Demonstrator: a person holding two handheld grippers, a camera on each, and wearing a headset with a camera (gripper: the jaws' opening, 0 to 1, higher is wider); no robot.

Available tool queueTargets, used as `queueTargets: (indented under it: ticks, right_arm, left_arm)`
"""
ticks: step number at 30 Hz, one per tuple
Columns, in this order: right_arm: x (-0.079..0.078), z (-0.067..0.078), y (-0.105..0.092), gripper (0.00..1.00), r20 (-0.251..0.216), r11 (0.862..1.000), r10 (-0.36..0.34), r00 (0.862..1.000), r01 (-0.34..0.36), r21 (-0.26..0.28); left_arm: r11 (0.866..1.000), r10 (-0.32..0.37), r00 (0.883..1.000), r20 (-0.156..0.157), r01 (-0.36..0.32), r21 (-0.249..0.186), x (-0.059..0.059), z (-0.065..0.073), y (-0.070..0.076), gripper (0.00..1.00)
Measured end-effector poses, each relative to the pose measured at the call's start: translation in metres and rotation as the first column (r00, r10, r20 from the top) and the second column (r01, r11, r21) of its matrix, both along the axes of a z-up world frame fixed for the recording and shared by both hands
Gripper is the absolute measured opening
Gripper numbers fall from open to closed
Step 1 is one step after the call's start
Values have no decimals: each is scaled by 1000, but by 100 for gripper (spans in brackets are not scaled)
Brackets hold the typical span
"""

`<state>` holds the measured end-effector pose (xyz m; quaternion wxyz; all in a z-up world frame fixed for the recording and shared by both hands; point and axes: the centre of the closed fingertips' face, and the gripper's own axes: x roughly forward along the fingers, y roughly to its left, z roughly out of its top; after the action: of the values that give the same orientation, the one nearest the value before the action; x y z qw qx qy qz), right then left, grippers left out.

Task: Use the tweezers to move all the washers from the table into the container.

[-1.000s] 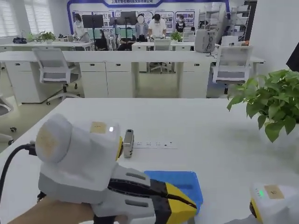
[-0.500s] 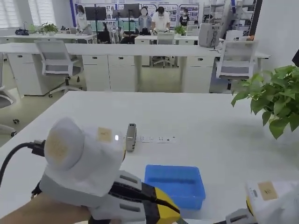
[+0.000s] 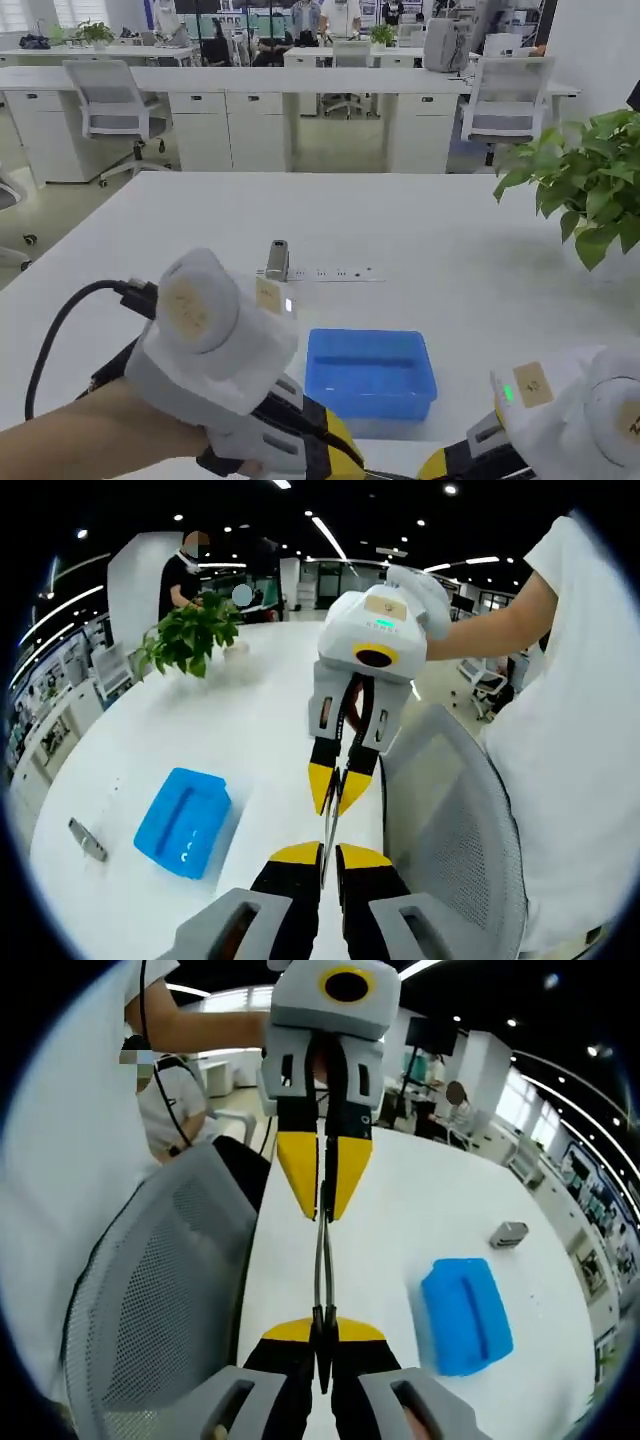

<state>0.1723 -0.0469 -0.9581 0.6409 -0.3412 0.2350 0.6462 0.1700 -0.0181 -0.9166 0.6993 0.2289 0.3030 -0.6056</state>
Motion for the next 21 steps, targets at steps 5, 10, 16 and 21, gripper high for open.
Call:
queueTargets:
  ticks: [5, 10, 16, 21]
  right_arm:
    - [2, -6, 2, 1, -15, 1000, 20, 1000, -20, -13]
    - [7, -20, 1, 1, 5, 995, 61, 998, -60, -80]
    - [18, -34, 4, 1, 18, 992, 78, 997, -76, -100]
    - [27, -65, 2, 2, -34, 993, 31, 999, -34, -116]
  left_arm:
    - [997, -10, 1000, 10, 9, 79, 5, -22, 6, 2]
    - [994, -15, 999, -32, 19, 109, 7, -42, 5, 0]
    - [979, 7, 999, -33, 0, 204, 19, -71, 12, 0]
    - [965, 26, 999, -32, -17, 263, 27, -97, 11, 0]
